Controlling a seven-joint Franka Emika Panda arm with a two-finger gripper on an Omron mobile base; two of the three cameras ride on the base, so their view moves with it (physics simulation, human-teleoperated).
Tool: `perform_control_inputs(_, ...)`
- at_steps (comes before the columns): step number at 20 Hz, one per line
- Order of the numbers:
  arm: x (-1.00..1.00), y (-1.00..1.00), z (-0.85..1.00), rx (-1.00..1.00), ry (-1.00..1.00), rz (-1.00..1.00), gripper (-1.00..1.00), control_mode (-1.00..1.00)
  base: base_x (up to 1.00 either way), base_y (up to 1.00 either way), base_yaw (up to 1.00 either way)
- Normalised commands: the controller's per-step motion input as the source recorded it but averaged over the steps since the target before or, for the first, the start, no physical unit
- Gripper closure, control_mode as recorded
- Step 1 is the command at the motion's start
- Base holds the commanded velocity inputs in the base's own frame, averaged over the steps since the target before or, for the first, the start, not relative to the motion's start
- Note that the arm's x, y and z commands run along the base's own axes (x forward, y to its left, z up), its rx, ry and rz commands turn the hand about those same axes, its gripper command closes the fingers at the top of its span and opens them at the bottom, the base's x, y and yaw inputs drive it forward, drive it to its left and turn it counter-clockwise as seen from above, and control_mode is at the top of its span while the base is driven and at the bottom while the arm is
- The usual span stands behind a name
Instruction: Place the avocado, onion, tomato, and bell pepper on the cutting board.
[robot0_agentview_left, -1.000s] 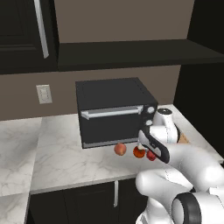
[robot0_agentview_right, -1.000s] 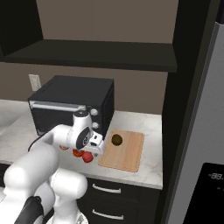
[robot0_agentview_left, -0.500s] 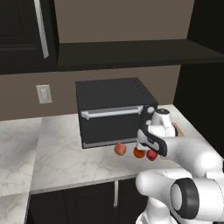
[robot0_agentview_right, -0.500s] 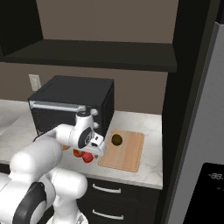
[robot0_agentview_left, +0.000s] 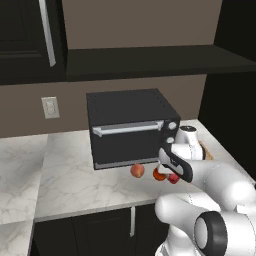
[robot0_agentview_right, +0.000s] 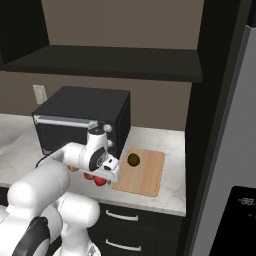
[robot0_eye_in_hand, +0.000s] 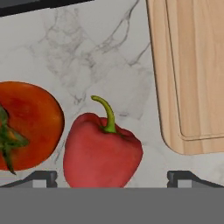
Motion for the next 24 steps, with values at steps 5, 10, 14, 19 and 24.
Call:
perform_control_inputs(5, 0.05, 0.09, -0.17, 0.01, -0.06, 0.00, -1.00, -1.00, 0.00, 0.00, 0.00)
perform_control_inputs(10, -0.02, 0.10, -0.26, 0.00, -0.05, 0.00, -1.00, -1.00, 0.00, 0.00, 0.00)
perform_control_inputs(14, -0.19, 0.05, -0.30, 0.01, -0.06, 0.00, -1.00, -1.00, 0.00, 0.00, 0.00)
perform_control_inputs(19, -0.35, 0.00, -0.29, 0.05, -0.07, 0.00, -1.00, -1.00, 0.00, 0.00, 0.00)
perform_control_inputs(24, -0.31, 0.18, -0.38, 0.05, -0.03, 0.00, 1.00, -1.00, 0.00, 0.00, 0.00)
